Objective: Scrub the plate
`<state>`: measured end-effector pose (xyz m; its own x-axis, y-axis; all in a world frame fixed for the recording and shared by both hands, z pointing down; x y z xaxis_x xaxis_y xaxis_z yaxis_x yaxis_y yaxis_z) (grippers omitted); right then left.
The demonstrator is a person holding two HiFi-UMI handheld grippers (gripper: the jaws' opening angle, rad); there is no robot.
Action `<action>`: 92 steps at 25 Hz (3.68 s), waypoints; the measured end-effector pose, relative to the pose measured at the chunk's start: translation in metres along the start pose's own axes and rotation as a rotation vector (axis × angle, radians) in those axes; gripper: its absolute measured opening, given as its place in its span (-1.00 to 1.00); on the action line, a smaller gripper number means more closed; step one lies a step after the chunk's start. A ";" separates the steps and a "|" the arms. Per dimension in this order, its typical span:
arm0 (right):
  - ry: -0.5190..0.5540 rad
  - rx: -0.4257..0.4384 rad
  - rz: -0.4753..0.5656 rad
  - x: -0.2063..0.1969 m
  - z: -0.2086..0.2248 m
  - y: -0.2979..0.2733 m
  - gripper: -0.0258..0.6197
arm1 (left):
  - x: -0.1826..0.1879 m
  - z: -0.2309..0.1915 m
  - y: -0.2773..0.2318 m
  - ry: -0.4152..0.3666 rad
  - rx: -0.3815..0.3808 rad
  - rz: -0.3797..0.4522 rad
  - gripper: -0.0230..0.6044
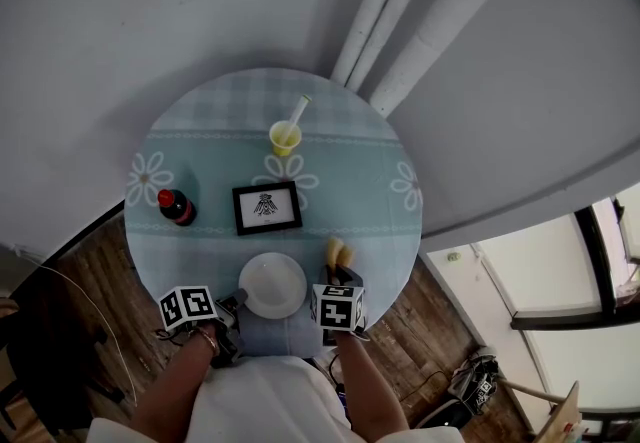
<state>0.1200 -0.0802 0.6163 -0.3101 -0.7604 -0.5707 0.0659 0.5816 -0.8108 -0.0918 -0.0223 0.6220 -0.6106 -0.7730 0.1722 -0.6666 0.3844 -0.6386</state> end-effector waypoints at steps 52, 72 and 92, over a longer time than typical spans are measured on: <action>0.256 0.500 -0.041 0.027 -0.104 0.017 -0.72 | -0.005 0.049 0.015 -0.279 -0.049 0.040 -0.87; 0.477 0.698 -0.001 0.044 -0.145 0.045 -0.72 | 0.001 0.065 0.016 -0.295 -0.104 0.067 -0.87; 0.546 0.836 -0.039 0.026 -0.159 0.070 -0.72 | 0.003 0.068 0.015 -0.299 -0.112 0.062 -0.87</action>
<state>-0.0340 -0.0134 0.5654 -0.7057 -0.4159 -0.5736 0.6276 0.0088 -0.7785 -0.0742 -0.0531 0.5620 -0.5101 -0.8539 -0.1033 -0.6850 0.4759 -0.5516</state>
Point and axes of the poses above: the fingertips, and each gripper's own axes: y backward along the fingers, z to its right, x out of its top, the point moved 1 cm from there along y, backward along the fingers, and after that the axes turned 12 degrees about y, right-handed, at the moved point
